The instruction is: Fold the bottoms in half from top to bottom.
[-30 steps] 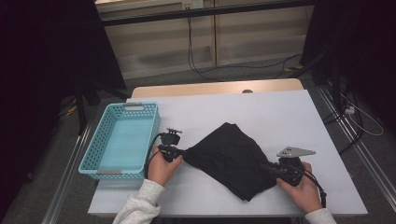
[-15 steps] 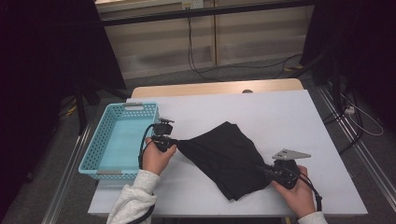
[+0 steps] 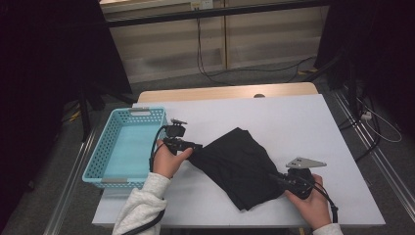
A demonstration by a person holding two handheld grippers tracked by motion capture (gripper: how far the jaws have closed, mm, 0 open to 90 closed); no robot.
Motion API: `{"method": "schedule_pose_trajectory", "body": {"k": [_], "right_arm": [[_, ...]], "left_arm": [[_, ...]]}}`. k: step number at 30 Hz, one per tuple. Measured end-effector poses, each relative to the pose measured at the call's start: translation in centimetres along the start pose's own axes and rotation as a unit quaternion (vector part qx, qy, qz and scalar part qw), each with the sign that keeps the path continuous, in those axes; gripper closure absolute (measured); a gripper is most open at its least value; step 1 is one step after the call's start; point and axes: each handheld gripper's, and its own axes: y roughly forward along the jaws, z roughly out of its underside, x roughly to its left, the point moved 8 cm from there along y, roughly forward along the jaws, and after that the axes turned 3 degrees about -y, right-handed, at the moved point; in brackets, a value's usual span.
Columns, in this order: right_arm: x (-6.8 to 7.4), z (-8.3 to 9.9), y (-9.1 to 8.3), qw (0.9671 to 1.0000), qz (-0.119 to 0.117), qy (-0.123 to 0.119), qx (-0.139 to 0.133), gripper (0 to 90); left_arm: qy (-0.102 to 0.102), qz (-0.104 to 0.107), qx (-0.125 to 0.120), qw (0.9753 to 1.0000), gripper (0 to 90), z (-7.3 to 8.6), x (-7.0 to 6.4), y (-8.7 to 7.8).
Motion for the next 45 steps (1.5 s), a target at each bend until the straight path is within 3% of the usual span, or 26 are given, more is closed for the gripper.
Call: {"method": "schedule_pose_trajectory", "body": {"k": [5,6,11,17,24,29,36,42,45], "right_arm": [[0.0,0.1,-0.1,1.0000,0.002,0.002,-0.002,80.6],[0.0,0.2,-0.1,1.0000,0.003,0.004,-0.002,80.6],[0.1,0.1,0.0,1.0000,0.008,0.000,-0.003,80.5],[0.1,0.1,0.0,0.9999,0.012,-0.001,-0.007,80.5],[0.1,0.2,-0.2,0.9998,0.019,0.000,-0.007,80.7],[0.1,0.2,-0.3,0.9997,0.022,0.003,-0.010,81.0],[0.5,-0.1,-0.4,0.9998,0.015,0.007,-0.014,81.2],[1.0,-0.4,-0.5,0.9996,0.021,-0.006,-0.018,81.3],[1.1,-0.6,-0.6,0.9995,0.020,-0.003,-0.024,81.3]], "left_arm": [[-0.007,0.003,0.033,0.9994,40.0,2.2,0.6,1.5],[-0.003,0.006,0.025,0.9997,43.5,2.7,0.6,1.3],[0.000,0.009,0.040,0.9991,61.4,3.4,0.4,1.0],[-0.019,0.032,0.069,0.9969,83.7,4.0,0.4,0.8],[-0.025,0.042,0.079,0.9957,86.6,3.1,1.1,-0.5],[-0.007,0.042,0.076,0.9962,86.7,1.6,0.6,-1.5],[0.005,0.041,0.088,0.9953,87.0,0.8,0.8,-2.0],[0.015,0.025,0.124,0.9919,87.2,0.4,0.9,-2.1],[0.029,0.013,0.149,0.9884,87.3,-0.1,0.7,-2.6]]}}
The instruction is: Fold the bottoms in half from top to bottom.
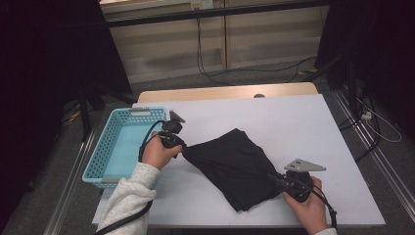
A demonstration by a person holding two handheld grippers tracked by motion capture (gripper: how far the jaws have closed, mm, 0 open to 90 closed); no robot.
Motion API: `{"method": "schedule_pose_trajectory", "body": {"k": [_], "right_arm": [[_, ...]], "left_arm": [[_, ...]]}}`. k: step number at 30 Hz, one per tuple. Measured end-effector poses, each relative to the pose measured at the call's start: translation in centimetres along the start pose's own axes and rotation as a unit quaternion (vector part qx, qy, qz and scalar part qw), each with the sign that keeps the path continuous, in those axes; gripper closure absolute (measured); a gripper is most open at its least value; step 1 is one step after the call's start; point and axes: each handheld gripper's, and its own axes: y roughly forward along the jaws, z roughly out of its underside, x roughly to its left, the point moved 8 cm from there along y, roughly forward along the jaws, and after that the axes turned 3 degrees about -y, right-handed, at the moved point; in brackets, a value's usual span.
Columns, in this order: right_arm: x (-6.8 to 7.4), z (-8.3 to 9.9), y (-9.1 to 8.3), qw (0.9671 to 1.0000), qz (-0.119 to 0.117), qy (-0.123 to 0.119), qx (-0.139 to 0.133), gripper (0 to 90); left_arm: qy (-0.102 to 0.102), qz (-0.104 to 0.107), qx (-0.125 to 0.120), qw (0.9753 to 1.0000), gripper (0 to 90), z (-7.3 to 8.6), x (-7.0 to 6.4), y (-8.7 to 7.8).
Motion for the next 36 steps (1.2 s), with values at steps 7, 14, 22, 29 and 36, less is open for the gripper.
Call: {"method": "schedule_pose_trajectory", "body": {"k": [7,14,22,29,36], "right_arm": [[0.6,-0.1,0.2,1.0000,-0.001,-0.003,-0.003,81.4],[1.3,-0.4,0.3,0.9999,-0.005,-0.004,-0.010,81.5],[1.6,-0.8,0.3,0.9998,-0.008,-0.006,-0.017,81.5],[2.3,-1.2,0.3,0.9995,-0.015,-0.012,-0.025,81.6],[2.4,-1.6,0.1,0.9992,-0.012,-0.016,-0.036,81.6]], "left_arm": [[0.014,-0.021,0.018,0.9995,87.3,-0.6,-0.3,-1.0],[0.028,-0.030,0.039,0.9984,87.3,-1.4,-0.5,-2.5],[0.043,-0.040,0.063,0.9963,87.3,-1.9,-0.7,-3.7],[0.059,-0.061,0.079,0.9933,87.3,-2.2,-0.8,-4.7],[0.065,-0.072,0.105,0.9897,87.4,-2.5,-1.1,-5.3]]}}
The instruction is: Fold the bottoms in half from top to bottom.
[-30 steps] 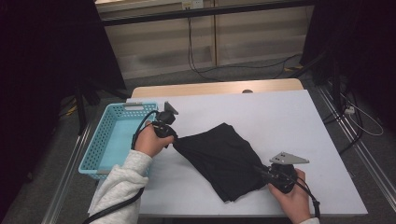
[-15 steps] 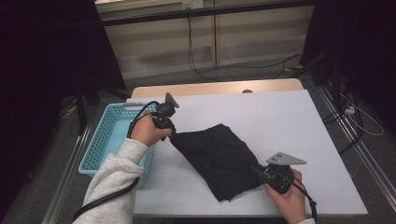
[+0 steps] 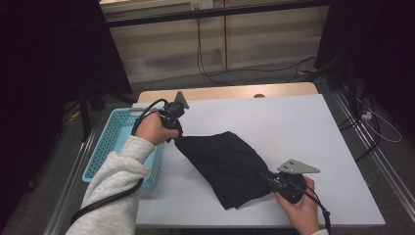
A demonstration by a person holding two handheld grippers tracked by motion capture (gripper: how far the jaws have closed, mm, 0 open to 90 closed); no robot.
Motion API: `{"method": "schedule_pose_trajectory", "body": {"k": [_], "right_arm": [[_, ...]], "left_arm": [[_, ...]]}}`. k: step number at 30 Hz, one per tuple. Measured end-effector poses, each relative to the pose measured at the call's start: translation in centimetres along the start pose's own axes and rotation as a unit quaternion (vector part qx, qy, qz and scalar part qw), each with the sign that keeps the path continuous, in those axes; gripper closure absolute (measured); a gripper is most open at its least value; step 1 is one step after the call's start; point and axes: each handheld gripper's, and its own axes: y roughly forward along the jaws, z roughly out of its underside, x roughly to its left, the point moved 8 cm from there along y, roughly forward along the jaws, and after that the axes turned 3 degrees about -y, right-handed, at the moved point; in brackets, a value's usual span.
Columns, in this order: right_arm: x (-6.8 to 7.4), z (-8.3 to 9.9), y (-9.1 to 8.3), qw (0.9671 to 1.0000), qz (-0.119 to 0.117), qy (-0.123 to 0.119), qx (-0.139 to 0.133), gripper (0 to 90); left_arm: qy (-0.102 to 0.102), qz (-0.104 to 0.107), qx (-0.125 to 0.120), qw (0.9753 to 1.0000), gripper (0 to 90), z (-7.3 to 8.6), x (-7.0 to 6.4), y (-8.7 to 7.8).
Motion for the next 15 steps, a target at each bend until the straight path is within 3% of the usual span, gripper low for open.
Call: {"method": "schedule_pose_trajectory", "body": {"k": [15], "right_arm": [[0.8,-1.2,-0.2,0.9997,-0.005,-0.003,-0.024,81.6]], "left_arm": [[0.015,-0.027,0.028,0.9991,87.3,-0.3,0.0,-2.3]]}}
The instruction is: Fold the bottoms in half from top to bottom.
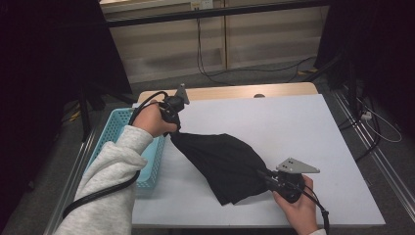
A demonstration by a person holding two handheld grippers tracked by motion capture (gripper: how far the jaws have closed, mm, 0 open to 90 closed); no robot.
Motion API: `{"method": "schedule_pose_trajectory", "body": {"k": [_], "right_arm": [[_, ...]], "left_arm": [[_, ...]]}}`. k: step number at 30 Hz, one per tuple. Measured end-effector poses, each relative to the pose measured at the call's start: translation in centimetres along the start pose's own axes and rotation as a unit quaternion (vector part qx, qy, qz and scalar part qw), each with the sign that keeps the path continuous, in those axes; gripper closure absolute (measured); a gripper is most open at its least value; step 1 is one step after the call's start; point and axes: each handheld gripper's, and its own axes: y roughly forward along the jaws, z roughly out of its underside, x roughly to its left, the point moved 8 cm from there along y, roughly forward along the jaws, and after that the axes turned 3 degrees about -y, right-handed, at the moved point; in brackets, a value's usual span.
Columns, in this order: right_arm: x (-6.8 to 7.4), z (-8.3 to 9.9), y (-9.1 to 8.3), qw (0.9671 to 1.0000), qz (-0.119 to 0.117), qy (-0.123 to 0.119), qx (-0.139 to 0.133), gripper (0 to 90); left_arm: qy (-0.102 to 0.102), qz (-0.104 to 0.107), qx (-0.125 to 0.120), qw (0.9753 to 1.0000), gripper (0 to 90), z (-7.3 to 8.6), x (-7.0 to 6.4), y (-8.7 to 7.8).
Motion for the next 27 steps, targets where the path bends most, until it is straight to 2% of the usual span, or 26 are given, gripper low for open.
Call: {"method": "schedule_pose_trajectory", "body": {"k": [15,20,21,27], "right_arm": [[0.9,-1.9,0.2,0.9994,-0.006,-0.004,-0.033,81.6],[1.0,-2.6,0.1,0.9989,-0.004,-0.002,-0.046,81.6],[1.0,-2.7,0.1,0.9988,-0.004,-0.002,-0.048,81.6],[1.3,-3.5,-0.2,0.9980,-0.006,0.001,-0.062,81.6]], "left_arm": [[0.002,-0.019,-0.007,0.9998,87.4,-0.7,0.8,-3.7],[0.003,-0.035,-0.002,0.9994,87.4,-0.9,0.8,-4.3],[0.008,-0.039,0.006,0.9992,87.3,-0.9,0.8,-4.6],[0.020,-0.060,0.017,0.9978,87.4,-1.0,0.9,-5.7]]}}
